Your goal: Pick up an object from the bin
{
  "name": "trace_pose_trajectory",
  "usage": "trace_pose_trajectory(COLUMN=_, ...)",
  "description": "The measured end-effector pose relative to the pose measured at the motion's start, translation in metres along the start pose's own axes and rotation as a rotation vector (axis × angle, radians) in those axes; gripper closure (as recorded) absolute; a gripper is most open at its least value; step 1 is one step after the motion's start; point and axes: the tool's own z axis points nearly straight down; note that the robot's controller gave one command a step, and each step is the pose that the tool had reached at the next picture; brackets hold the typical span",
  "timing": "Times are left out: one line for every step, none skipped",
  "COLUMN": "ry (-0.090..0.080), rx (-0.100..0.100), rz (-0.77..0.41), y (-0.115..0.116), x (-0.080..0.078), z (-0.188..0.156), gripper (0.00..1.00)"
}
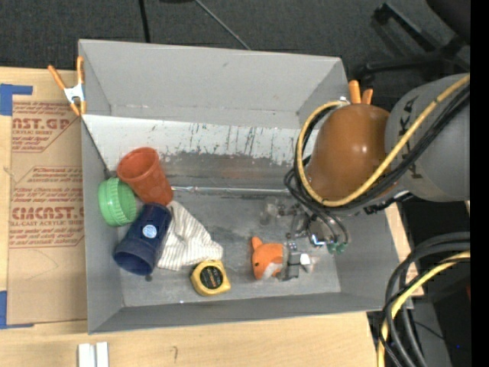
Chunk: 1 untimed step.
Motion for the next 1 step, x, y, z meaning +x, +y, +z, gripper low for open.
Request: trace_pose_trajectory(ry=-0.008, rx=0.002, rz=-0.043, y=-0.0043, x=-0.0013, z=-0.0075, gripper=0.0)
